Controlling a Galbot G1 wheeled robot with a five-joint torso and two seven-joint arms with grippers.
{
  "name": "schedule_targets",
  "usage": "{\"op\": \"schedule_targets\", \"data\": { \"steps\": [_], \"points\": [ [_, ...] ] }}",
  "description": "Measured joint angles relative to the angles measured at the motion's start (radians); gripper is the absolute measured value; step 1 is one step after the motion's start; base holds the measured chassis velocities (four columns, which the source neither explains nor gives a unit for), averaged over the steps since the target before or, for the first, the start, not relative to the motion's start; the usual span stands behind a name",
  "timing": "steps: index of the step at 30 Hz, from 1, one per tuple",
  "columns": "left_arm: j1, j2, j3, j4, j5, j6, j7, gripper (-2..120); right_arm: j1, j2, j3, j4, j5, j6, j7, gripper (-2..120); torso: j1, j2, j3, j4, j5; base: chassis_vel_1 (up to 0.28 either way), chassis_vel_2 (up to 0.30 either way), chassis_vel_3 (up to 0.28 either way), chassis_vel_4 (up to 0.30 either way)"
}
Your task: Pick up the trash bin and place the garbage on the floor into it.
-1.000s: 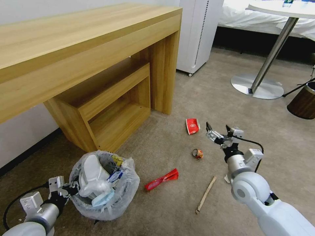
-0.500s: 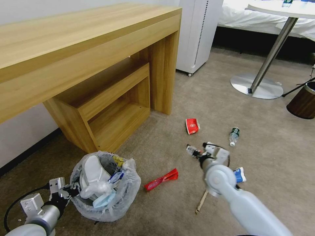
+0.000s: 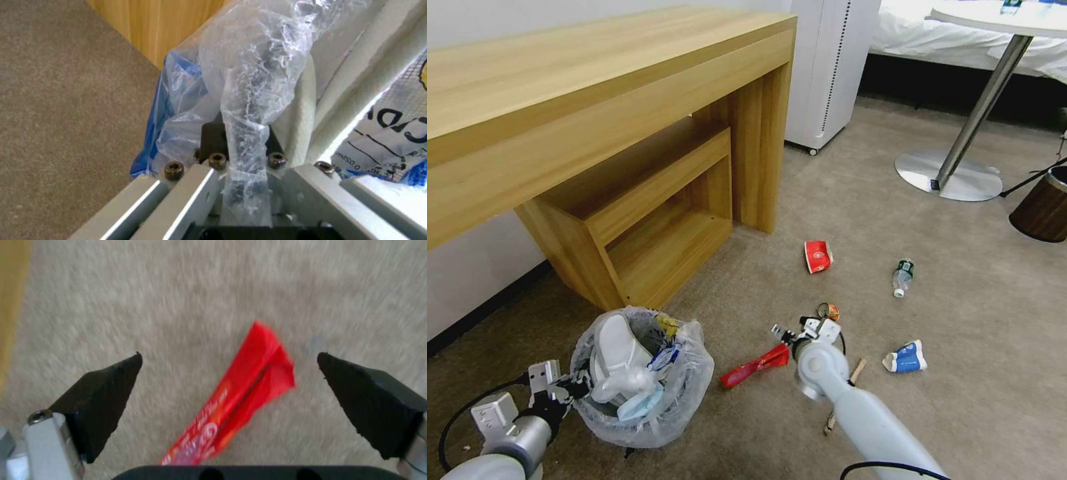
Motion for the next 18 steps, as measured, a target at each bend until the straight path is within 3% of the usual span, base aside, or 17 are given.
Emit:
{"op": "schedule_targets", "data": {
  "steps": [14,18],
  "points": [
    [-0.007,-0.003,0.004,0.007,-0.007,-0.009,-0.003,0,0.022,0.069,-0.07,-0.115,-0.083,0.039,-0.028,99,0.0,0.0,0.0,0.0,0.0001,0.0,0.0,0.0,0.0],
    [-0.002,-0.006,0.003,0.0,-0.007,-0.012,-0.004,0,0.024,0.081,-0.075,-0.135,-0.105,0.047,-0.037,92,0.0,0.0,0.0,-0.0001,0.0001,0.0,0.0,0.0,0.0]
  ]
}}
